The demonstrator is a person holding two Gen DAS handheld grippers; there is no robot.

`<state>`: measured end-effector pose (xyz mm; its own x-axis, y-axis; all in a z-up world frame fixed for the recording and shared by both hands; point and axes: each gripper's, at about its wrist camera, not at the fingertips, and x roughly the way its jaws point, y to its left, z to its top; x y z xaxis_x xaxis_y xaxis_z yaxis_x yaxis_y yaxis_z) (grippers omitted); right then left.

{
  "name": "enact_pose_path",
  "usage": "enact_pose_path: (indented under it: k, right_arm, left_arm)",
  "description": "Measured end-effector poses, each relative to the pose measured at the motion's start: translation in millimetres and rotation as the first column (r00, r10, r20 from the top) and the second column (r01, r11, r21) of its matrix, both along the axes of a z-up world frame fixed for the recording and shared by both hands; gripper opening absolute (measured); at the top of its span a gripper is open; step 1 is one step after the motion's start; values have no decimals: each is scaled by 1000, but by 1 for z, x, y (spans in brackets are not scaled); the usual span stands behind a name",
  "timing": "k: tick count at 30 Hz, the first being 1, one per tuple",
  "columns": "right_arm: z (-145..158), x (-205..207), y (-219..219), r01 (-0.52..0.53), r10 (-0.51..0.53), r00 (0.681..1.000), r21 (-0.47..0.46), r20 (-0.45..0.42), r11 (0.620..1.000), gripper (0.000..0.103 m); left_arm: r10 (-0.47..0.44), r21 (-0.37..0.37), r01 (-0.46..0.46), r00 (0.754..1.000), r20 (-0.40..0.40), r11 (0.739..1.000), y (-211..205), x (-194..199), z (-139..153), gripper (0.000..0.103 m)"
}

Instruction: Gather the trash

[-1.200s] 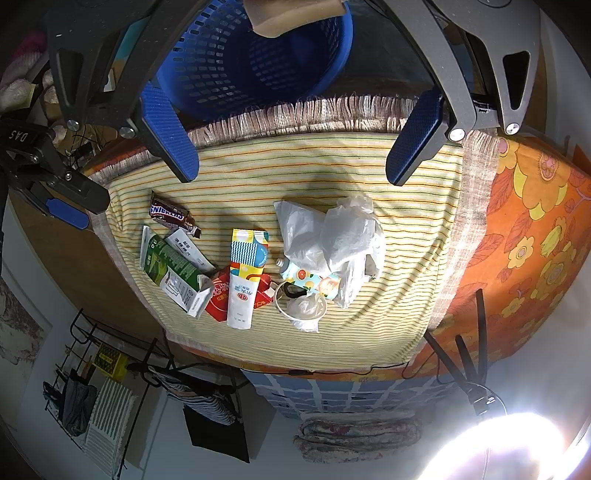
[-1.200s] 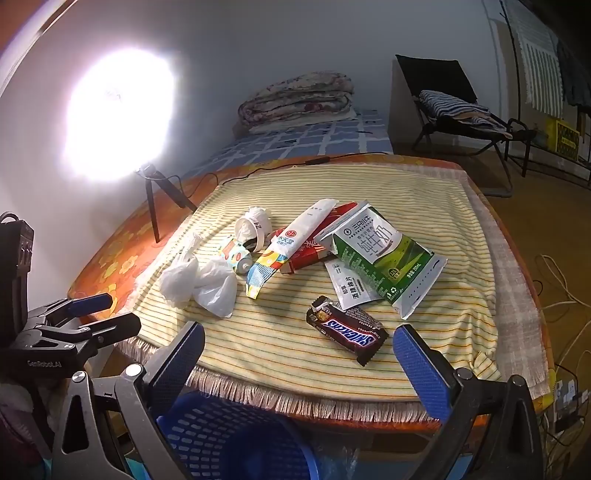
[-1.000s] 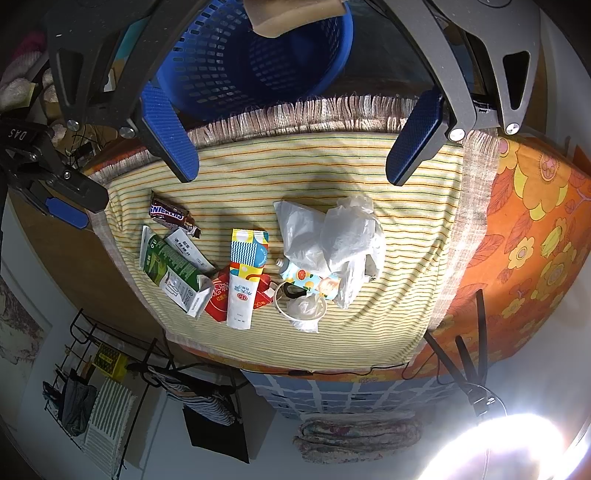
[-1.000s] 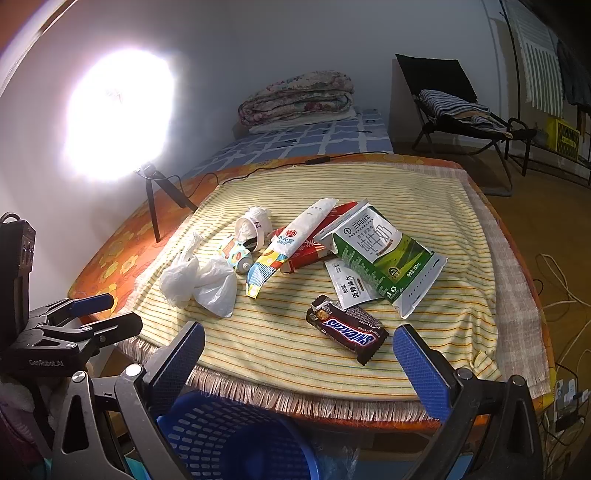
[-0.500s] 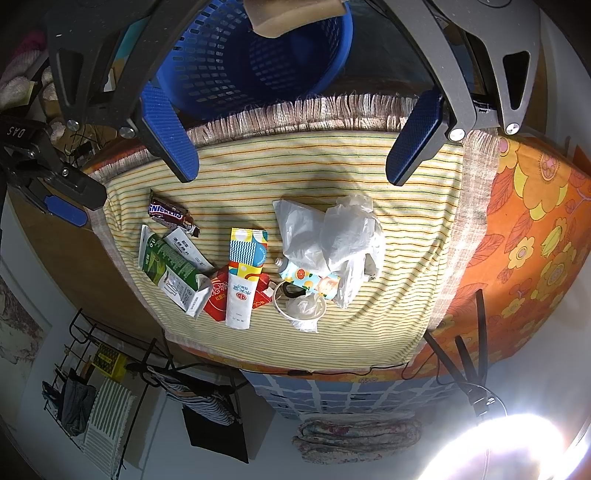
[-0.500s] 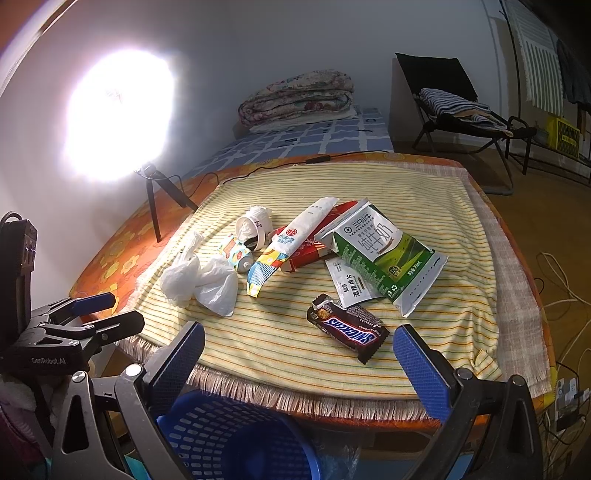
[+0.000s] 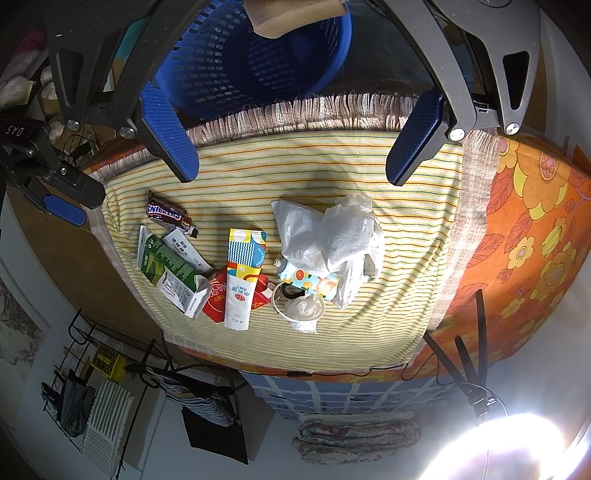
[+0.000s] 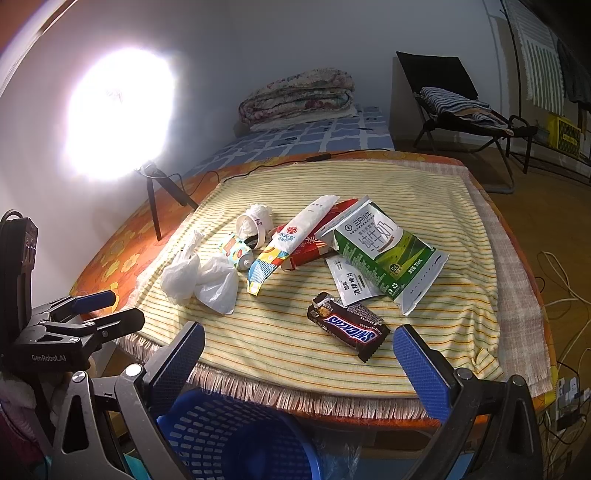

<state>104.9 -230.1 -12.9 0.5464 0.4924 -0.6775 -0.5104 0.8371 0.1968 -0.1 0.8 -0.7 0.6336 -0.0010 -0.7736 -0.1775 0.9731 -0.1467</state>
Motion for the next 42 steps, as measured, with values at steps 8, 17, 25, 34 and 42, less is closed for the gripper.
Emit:
enact_pose_path:
  k: [8,17,25,34,42]
  right_arm:
    - [-2,0,-3,9,-9,1000,0,-5,1000,103]
    - [-14,6,-8,6,-6,1000,-28,-7,1000,103]
    - [-24,30,0,-95,89,990,-52,-108,994,102]
    - [-49,62,19,-211,184,965,-140,-185,967,96]
    - [-73,82,28,-268,224,952,-216,-207,939,89]
  left_arm:
    - [10,6,-10,1000,0,1000,7,4,-7,103]
    - [37,9,-37,998,-54,999,23,12,-4,103]
    - [40,-128,-44,999,-37,991,45,25,-6,103]
    - [77,-133,-86,994,-77,987,66,50,-20,98]
    - [87,-191,-116,984,-152,975,75,75,-47,85]
